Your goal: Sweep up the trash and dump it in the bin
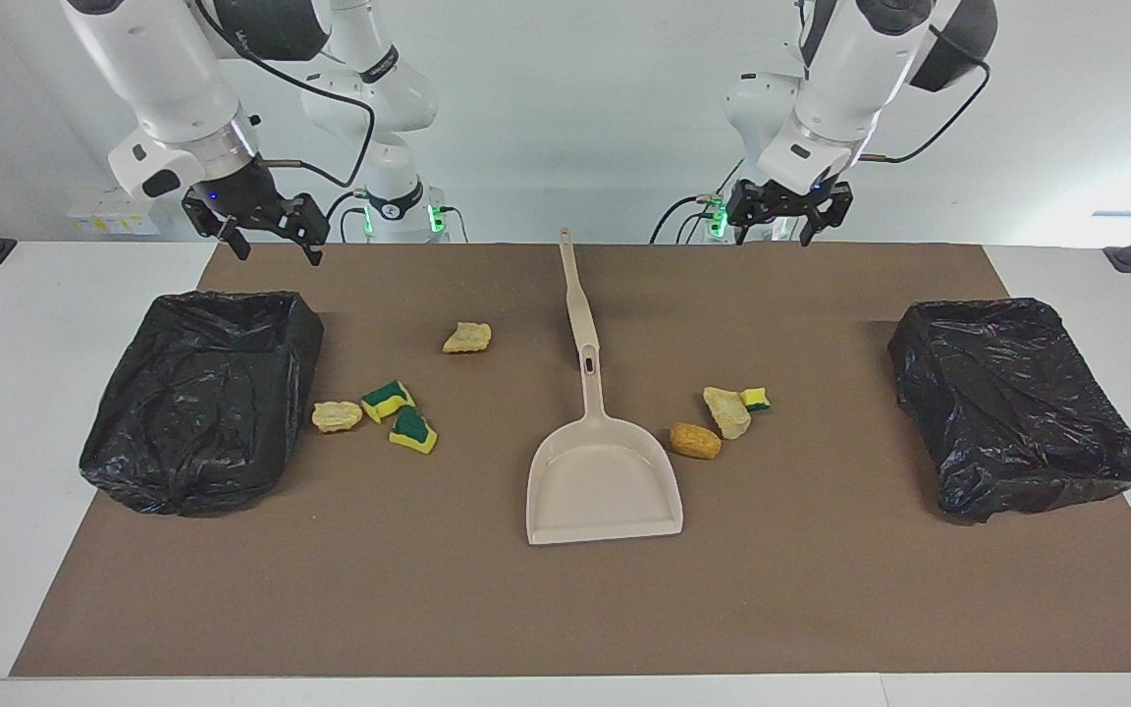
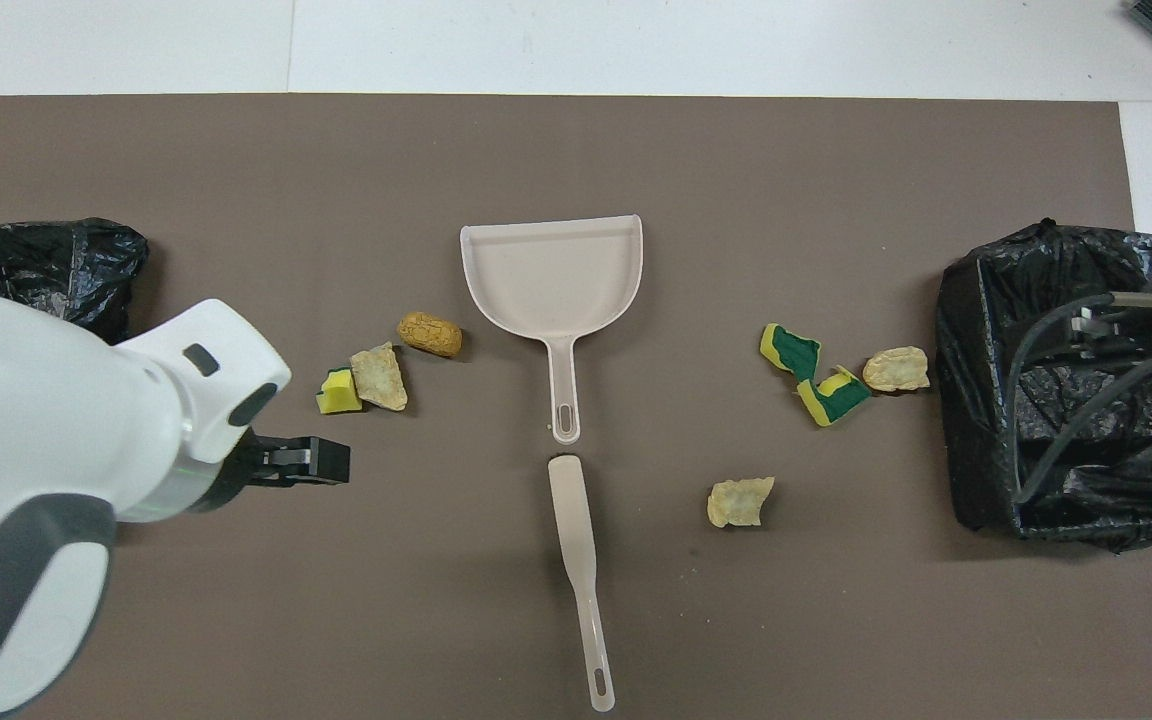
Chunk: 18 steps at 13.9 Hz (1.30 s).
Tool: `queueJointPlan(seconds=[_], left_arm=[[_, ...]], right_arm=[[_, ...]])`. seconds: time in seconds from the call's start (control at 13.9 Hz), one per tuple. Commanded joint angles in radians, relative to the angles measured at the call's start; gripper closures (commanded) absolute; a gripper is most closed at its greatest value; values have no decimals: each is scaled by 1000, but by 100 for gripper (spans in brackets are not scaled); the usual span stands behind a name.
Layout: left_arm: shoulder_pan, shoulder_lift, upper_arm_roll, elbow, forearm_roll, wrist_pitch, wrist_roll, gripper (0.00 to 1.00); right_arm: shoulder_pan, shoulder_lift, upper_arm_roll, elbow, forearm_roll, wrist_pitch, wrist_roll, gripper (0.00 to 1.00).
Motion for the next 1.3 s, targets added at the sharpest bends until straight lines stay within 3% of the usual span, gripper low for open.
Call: queueJointPlan(seconds=[0.0, 0.29, 0.51, 0.79, 1.08, 1.23], left_arm=[[-104, -43, 17, -79, -2, 78, -130, 0], [-272, -17, 17, -113, -8, 177, -258, 0], [-382, 43, 17, -164, -8, 282, -330, 0], [-528, 216, 17, -196, -8, 481, -497, 0], [-597, 216, 14, -285, -12, 550, -582, 0], [-654, 269, 15, -308, -14, 608, -618, 0]], right_arm=[[52, 78, 3, 42, -9, 29, 2, 0], [104, 127, 3, 33, 14, 121, 40, 0], [155, 182, 6, 31, 20, 179, 106, 0], [232, 266, 14, 30, 84, 297, 198, 0], [310, 299, 14, 10, 92, 369, 298, 0], [322, 308, 14, -6, 92, 385, 325, 0]])
